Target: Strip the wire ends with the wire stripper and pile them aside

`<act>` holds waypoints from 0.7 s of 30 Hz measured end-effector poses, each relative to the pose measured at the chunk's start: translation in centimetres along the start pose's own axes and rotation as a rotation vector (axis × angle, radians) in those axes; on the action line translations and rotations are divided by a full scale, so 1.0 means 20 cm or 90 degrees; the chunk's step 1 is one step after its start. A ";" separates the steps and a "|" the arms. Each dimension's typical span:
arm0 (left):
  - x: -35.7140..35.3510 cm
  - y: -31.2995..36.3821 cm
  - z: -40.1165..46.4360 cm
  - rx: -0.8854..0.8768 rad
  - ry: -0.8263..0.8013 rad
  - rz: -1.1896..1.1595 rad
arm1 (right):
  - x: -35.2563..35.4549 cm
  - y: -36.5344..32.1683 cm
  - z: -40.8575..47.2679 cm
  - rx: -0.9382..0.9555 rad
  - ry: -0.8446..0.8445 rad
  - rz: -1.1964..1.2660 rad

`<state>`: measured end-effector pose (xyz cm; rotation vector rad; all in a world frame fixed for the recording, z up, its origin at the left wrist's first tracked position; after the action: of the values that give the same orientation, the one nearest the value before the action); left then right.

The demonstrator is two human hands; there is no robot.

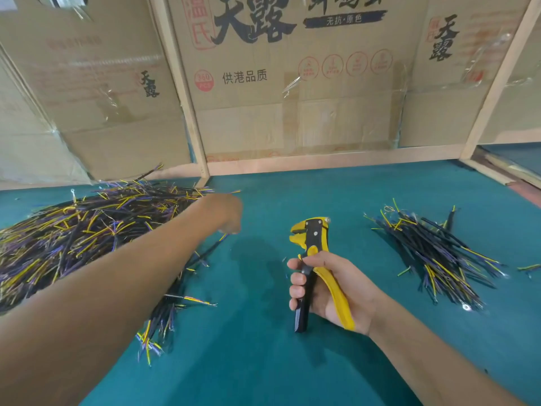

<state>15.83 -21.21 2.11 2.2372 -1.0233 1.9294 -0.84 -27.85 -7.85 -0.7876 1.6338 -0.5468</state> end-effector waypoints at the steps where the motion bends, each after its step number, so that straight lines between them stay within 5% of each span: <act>1: -0.11 -0.04 0.00 -0.006 -0.029 0.033 | 0.00 0.00 0.00 0.002 0.003 -0.007; 8: -0.29 -0.16 -0.01 -0.018 0.077 -0.061 | 0.00 0.00 0.01 0.005 0.009 -0.019; 13: 0.06 -0.19 -0.20 -0.067 0.334 -0.470 | 0.01 0.00 0.02 0.007 0.001 -0.007; 18: -0.17 0.20 -0.37 -0.200 -0.007 -1.239 | 0.00 0.00 0.03 0.006 -0.006 -0.011; 21: -0.25 0.24 -0.40 -0.241 -0.043 -1.467 | 0.02 0.00 0.03 0.011 0.002 -0.016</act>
<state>6.47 -19.44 -2.26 1.3413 0.9697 0.3779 -0.24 -28.17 -8.18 -0.7963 1.6214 -0.5790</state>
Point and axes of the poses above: each hand's wrist, its own z-axis towards the middle knuckle, its own x-axis out of the back of the hand, y = z × x, the point moved 10 cm from there along z, towards the middle knuckle, and after that the axes turned 7 degrees about x, right-handed, at the moved point
